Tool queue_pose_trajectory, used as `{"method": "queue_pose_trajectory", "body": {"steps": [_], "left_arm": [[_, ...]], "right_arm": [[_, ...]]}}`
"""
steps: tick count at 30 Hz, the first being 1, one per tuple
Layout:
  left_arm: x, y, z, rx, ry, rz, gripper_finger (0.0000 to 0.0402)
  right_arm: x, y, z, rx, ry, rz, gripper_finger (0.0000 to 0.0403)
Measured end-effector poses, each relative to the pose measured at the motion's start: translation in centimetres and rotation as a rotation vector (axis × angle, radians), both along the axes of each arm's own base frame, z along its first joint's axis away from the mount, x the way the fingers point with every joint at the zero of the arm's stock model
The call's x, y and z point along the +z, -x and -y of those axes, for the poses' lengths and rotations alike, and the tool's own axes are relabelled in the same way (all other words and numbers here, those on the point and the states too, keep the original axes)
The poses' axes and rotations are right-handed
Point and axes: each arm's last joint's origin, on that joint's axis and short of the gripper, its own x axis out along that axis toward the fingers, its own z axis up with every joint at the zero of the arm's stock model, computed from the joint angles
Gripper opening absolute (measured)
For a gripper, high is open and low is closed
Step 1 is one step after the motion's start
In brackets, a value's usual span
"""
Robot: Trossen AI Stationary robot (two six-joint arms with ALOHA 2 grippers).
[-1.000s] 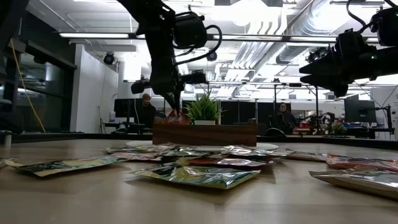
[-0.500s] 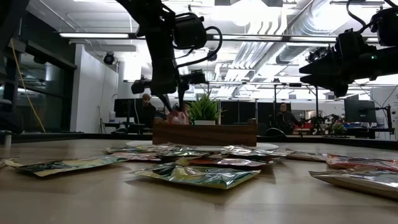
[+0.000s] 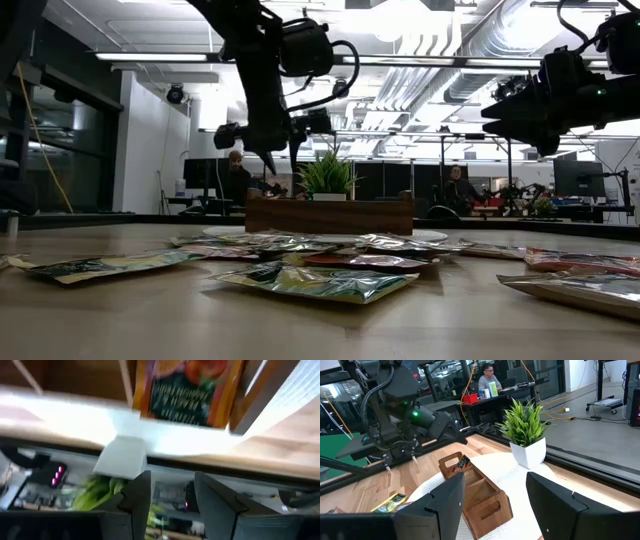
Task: Pick & Place Tea
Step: Put the orange tea bag into the left section of the wooden organizer
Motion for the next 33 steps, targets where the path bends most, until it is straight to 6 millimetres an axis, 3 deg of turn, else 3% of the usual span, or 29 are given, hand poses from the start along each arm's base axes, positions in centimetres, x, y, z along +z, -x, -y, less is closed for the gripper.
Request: {"method": "queue_pose_trajectory", "body": {"steps": [7, 15, 24, 33], "left_arm": [[1.0, -0.5, 0.0, 0.119, -0.079, 0.123, 0.0147], [4.5, -2.2, 2.2, 0.214, 0.05, 0.398, 0.0147], [7.9, -2.4, 4.6, 0.493, 0.4, 0.662, 0.0147], [7.6, -2.4, 7.9, 0.707, 0.794, 0.683, 0.0147]], "right_arm": [[0.0, 0.0, 0.0, 0.0, 0.0, 0.0, 0.0208], [0.0, 0.0, 0.0, 0.0, 0.0, 0.0, 0.0208], [0.0, 0.0, 0.0, 0.0, 0.0, 0.0, 0.0208], [0.0, 0.0, 0.0, 0.0, 0.0, 0.0, 0.0208]]}}
